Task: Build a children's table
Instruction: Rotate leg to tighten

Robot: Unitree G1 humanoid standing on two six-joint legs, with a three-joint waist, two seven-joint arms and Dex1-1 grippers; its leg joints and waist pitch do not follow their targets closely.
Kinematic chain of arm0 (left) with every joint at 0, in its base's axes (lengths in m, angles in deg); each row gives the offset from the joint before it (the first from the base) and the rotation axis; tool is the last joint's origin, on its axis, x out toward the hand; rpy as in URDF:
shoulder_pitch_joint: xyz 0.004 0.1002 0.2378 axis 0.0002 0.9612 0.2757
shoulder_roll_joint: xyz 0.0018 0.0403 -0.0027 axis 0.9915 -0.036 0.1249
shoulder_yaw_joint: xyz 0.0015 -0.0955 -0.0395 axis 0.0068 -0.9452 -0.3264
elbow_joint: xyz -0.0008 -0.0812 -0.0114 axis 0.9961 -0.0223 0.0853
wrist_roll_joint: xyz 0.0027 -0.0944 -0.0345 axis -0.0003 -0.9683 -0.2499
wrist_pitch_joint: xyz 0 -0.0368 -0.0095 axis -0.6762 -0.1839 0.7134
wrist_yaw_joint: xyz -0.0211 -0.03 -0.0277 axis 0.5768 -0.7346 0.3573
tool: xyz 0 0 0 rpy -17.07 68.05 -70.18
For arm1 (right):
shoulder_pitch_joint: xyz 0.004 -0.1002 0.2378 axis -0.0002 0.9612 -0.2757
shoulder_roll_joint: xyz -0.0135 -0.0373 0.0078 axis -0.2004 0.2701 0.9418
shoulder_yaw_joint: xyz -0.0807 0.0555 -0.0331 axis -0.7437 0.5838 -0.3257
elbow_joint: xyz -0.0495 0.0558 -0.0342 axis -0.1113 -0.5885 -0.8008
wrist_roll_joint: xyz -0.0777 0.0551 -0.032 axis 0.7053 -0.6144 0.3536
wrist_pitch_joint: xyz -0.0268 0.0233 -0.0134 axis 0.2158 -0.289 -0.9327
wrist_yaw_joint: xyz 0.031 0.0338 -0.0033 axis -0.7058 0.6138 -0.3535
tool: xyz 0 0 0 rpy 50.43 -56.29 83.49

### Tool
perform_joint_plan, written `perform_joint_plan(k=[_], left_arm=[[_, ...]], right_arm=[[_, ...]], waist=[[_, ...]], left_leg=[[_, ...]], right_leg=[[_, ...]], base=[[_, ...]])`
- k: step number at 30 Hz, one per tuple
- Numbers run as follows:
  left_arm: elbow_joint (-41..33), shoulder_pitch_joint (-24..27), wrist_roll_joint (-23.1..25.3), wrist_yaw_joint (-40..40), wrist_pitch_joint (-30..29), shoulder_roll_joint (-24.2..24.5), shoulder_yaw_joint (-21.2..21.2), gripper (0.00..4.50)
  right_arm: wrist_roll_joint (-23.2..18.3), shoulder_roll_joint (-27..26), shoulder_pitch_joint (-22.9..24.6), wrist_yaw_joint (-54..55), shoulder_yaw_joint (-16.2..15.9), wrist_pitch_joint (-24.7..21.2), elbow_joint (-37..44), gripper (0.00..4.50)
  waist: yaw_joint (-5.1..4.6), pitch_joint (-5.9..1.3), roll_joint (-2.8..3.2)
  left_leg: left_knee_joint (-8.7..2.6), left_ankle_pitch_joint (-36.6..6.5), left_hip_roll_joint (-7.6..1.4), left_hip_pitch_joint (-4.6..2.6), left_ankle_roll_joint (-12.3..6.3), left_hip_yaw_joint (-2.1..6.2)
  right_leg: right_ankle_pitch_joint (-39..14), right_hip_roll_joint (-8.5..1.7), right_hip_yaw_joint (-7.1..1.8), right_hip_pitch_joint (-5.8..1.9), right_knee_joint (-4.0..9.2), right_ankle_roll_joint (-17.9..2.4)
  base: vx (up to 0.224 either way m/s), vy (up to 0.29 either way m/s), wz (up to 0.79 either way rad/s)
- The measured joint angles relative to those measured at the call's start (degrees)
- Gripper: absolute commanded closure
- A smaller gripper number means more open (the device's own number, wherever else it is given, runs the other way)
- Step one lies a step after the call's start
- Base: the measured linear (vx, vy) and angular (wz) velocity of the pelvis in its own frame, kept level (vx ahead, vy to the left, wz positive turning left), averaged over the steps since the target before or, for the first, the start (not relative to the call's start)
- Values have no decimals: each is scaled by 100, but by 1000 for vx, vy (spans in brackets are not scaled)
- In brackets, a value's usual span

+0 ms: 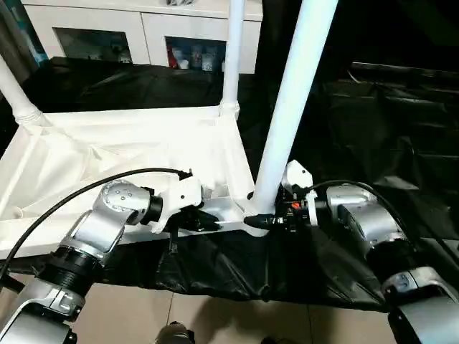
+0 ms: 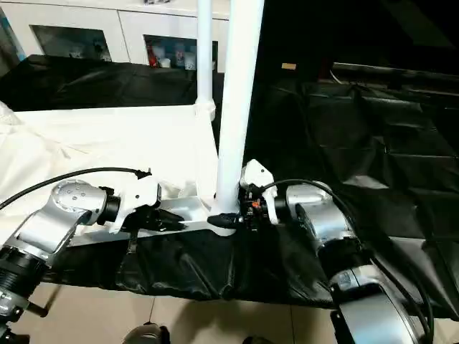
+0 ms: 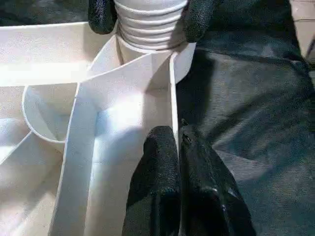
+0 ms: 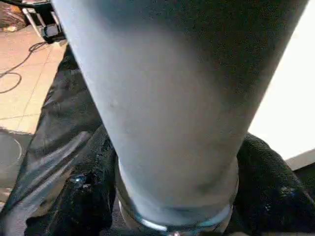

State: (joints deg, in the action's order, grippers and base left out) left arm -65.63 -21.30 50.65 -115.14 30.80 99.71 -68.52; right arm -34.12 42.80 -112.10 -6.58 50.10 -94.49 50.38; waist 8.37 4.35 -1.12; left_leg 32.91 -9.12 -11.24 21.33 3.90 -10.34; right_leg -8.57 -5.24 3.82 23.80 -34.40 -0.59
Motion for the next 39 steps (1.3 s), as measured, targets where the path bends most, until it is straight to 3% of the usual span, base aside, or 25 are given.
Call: perform_joint_plan(k=[6, 11, 13, 17, 18, 19, 20, 21, 22, 23, 24, 26, 27, 30, 39], left_arm=[[176, -1, 103, 275, 25, -171, -16, 450], [662, -243, 488, 1501, -253, -766, -148, 450], [817, -338, 656, 1982, -346, -1045, -143, 450], [912, -360, 793, 2508, -496, -1341, -136, 450], [944, -380, 881, 2665, -508, -1405, -125, 450], [947, -384, 917, 2706, -503, -1409, -125, 450], [971, -395, 941, 2743, -494, -1418, -124, 450], [1025, -426, 957, 2757, -490, -1431, -116, 450], [1047, -436, 968, 2778, -485, -1442, -116, 450], [1056, -437, 1006, 2800, -472, -1453, -117, 450], [1054, -427, 1046, 2776, -442, -1444, -112, 450], [987, -377, 1038, 2664, -302, -1380, -105, 450], [962, -349, 1029, 2642, -245, -1354, -113, 450], [877, -295, 950, 2462, -89, -1227, -101, 450], [544, -95, 585, 1462, 195, -686, -144, 450]], right_arm=[[25, -86, 194, 408, 147, -80, 68, 174], [165, -747, 65, 2524, 689, -159, -443, 175], [244, -1057, -48, 3457, 904, -142, -681, 175], [287, -1439, -218, 4569, 1098, -4, -1053, 175], [336, -1571, -303, 4931, 1137, 90, -1215, 175], [374, -1620, -347, 5059, 1137, 164, -1308, 175], [404, -1657, -375, 5156, 1137, 218, -1369, 175], [413, -1686, -380, 5233, 1147, 270, -1417, 175], [398, -1712, -380, 5246, 1201, 284, -1436, 175], [387, -1737, -387, 5259, 1257, 287, -1465, 140], [336, -1757, -417, 5228, 1309, 285, -1523, 119], [273, -1762, -447, 5112, 1377, 293, -1565, 100], [273, -1763, -452, 5041, 1374, 316, -1572, 100], [279, -1710, -455, 4802, 1318, 398, -1574, 77], [341, -951, -175, 2726, 744, 680, -1133, 77]], waist=[[14, -14, 4], [-92, -33, 19], [-197, -35, 31], [-341, -30, 95], [-379, -16, 136], [-386, -1, 161], [-370, 14, 184], [-321, 22, 140], [-296, 23, 55], [-289, 27, -10], [-220, 19, -2], [-166, -9, 63], [-191, -13, 68], [-228, -14, 69], [-180, -19, 57]], left_leg=[[1, 0, -1, -19, 0, 0], [6, -1, 10, -75, 0, 25], [5, -1, 15, -78, -1, 57], [-2, -3, -5, -83, -3, 144], [-2, -4, -36, -82, -3, 168], [-6, -4, -59, -85, -3, 168], [-22, -4, -68, -67, -2, 153], [-29, -3, -66, -94, -2, 47], [-27, -2, -54, -175, -1, -73], [24, -74, -19, -206, 33, -117], [182, -250, -11, -234, 7, -42], [139, -188, 29, -129, 87, 209], [124, -160, -8, -123, 126, 230], [125, -157, -39, -116, 130, 204], [125, -157, -52, -121, 131, 154]], right_leg=[[-12, -3, -1, -26, -4, 21], [-30, -7, 13, -77, 16, 50], [-32, -9, 48, -101, 77, 53], [-32, -28, 229, -192, 259, 53], [-32, -30, 313, -241, 332, 52], [-57, -25, 342, -260, 344, 45], [-97, -17, 334, -269, 247, 9], [-317, -26, 246, -201, -77, -189], [-378, -33, 77, -130, -192, -167], [-355, -29, -11, -63, -220, -113], [-348, -55, 25, -52, -231, -103], [-341, -49, 203, -74, -168, -94], [-340, -10, 212, -74, -126, -95], [-230, -4, 236, -75, -40, -175], [-125, -7, 193, -74, -64, -123]], base=[[0, 0, 0], [-21, 2, -2], [-54, 22, -8], [-13, 7, -2], [0, 0, 0], [-68, 39, -8], [0, 0, 0], [-80, -30, 7], [-7, -92, 18], [-7, -92, 18], [49, -71, -7], [69, -5, -28], [67, 1, -19], [0, 0, 0], [6, -2, 1]])
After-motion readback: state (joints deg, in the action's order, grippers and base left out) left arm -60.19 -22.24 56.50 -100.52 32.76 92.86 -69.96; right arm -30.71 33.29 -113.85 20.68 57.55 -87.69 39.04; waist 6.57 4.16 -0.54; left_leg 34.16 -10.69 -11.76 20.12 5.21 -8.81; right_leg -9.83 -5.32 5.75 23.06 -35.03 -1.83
